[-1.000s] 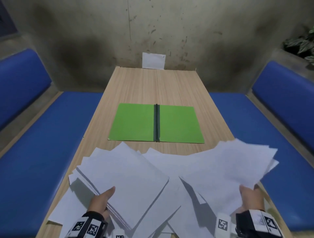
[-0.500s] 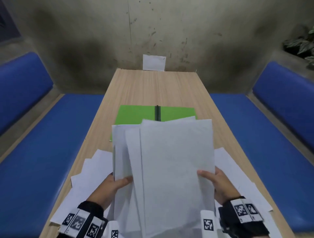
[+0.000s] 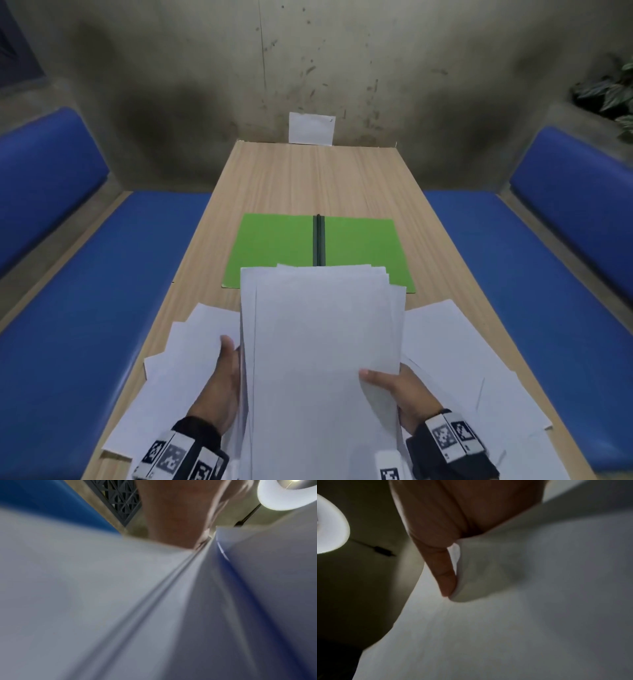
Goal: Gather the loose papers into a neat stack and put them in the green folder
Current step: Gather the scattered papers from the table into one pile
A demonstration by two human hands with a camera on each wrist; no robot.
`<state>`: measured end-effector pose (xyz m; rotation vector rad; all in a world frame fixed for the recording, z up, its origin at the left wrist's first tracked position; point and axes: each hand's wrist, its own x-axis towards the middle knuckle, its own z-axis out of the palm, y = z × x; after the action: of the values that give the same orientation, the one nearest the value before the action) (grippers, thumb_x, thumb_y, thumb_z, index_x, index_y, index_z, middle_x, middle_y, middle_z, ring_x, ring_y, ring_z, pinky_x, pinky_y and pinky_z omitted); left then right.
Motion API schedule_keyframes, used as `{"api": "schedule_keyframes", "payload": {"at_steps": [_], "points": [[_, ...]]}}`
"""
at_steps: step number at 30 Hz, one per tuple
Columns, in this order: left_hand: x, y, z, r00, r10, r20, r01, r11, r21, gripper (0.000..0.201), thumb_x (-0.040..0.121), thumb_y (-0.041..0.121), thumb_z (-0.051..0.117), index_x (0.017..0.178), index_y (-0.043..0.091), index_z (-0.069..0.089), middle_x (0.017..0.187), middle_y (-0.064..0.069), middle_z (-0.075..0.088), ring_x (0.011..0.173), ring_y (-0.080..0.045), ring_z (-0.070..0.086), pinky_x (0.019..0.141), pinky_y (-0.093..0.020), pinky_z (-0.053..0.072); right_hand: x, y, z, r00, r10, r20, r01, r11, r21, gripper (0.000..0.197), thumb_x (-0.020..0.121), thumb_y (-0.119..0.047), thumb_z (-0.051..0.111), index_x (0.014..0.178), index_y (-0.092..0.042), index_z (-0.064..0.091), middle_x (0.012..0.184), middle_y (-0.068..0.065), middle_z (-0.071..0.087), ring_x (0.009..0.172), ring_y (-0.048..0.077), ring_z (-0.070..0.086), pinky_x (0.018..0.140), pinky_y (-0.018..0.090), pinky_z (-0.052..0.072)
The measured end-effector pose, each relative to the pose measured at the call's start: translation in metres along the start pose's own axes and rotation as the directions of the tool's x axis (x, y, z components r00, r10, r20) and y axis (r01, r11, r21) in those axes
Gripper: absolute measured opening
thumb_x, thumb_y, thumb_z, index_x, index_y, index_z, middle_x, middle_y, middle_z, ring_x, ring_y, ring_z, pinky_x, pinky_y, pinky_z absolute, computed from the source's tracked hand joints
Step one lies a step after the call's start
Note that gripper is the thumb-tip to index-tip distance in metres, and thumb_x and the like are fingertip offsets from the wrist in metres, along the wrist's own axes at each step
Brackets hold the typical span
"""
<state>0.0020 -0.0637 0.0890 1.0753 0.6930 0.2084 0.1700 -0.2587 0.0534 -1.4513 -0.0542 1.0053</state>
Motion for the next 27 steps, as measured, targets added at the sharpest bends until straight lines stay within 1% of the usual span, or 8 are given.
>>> {"api": "schedule_keyframes", "payload": {"at_steps": [2,4,6,9,14,19,23,27], "points": [[-0.001,0.004,0.002,0.991,0.133,-0.031,-0.130,0.988,0.086,0.086,0.051,0.079,0.058,0.115,0.022,0.059,0.108,0.002,0.073,0.106,-0.014,0.066,0.096,-0.038,0.047,-0.006,-0.014,0.005,0.991,-0.125,-0.045,0.124,0.992,-0.025,0.095,0.020,-0.039,0.092,0.102,0.002,0.066,0.089,0.013,0.076,0.082,0.028,0.072,0.068,0.033,0.057],[-0.007,0.014,0.006,0.965,0.254,-0.072,-0.229,0.941,0.248,0.076,0.035,0.064,0.081,0.096,0.023,0.065,0.088,0.011,0.077,0.088,-0.002,0.070,0.078,-0.020,0.054,-0.019,-0.033,0.012,0.965,-0.262,-0.032,0.260,0.964,-0.058,0.056,0.048,-0.030,0.088,0.092,-0.001,0.070,0.081,0.008,0.077,0.076,0.022,0.072,0.061,0.024,0.056],[-0.014,0.024,0.012,0.938,0.332,-0.100,-0.297,0.919,0.261,0.036,0.057,0.029,0.085,0.085,0.030,0.062,0.072,0.025,0.073,0.074,0.008,0.067,0.059,-0.009,0.051,-0.034,-0.051,0.019,0.937,-0.350,0.024,0.351,0.933,-0.087,0.014,0.074,-0.010,0.073,0.088,-0.008,0.070,0.076,0.001,0.077,0.072,0.015,0.072,0.057,0.018,0.054],[-0.021,0.032,0.013,0.886,0.446,-0.125,-0.393,0.867,0.308,0.043,0.071,0.003,0.074,0.087,0.039,0.055,0.071,0.036,0.067,0.068,0.017,0.062,0.063,-0.016,0.046,-0.043,-0.061,0.020,0.889,-0.454,0.064,0.457,0.869,-0.190,0.019,0.076,-0.004,0.071,0.089,-0.017,0.067,0.075,-0.011,0.075,0.071,0.001,0.069,0.059,0.013,0.052],[-0.033,0.047,0.020,0.855,0.517,-0.045,-0.489,0.831,0.267,0.045,0.034,0.052,0.086,0.075,0.055,0.068,0.080,0.034,0.069,0.077,0.013,0.064,0.062,-0.005,0.050,-0.048,-0.069,0.027,0.811,-0.582,0.057,0.584,0.802,-0.126,0.051,0.056,-0.020,0.086,0.100,-0.022,0.062,0.086,-0.014,0.072,0.076,0.000,0.067,0.065,0.014,0.052],[-0.033,0.049,0.021,0.756,0.644,-0.120,-0.610,0.759,0.227,0.070,0.038,0.072,0.074,0.091,0.026,0.067,0.087,0.014,0.071,0.078,0.002,0.064,0.067,-0.010,0.052,-0.051,-0.080,0.041,0.756,-0.654,0.003,0.654,0.756,-0.030,0.075,0.045,-0.072,0.070,0.092,-0.014,0.064,0.079,-0.012,0.072,0.072,-0.002,0.063,0.062,0.008,0.049],[-0.027,0.049,0.035,0.708,0.645,-0.289,-0.592,0.765,0.256,0.016,0.074,0.029,0.073,0.071,0.016,0.064,0.064,0.021,0.067,0.061,0.009,0.057,0.060,0.000,0.043,-0.045,-0.082,0.052,0.733,-0.663,-0.149,0.657,0.748,-0.095,0.022,0.074,-0.030,0.072,0.073,-0.009,0.067,0.065,-0.012,0.069,0.063,-0.005,0.059,0.061,0.003,0.044],[-0.020,0.046,0.037,0.669,0.629,-0.397,-0.551,0.777,0.303,0.020,0.078,0.019,0.070,0.061,0.014,0.060,0.052,0.019,0.059,0.054,0.004,0.051,0.055,-0.002,0.039,-0.040,-0.079,0.054,0.706,-0.682,-0.191,0.668,0.731,-0.142,0.011,0.078,-0.007,0.069,0.077,-0.016,0.065,0.067,-0.007,0.065,0.061,-0.009,0.058,0.060,0.001,0.043]]}}
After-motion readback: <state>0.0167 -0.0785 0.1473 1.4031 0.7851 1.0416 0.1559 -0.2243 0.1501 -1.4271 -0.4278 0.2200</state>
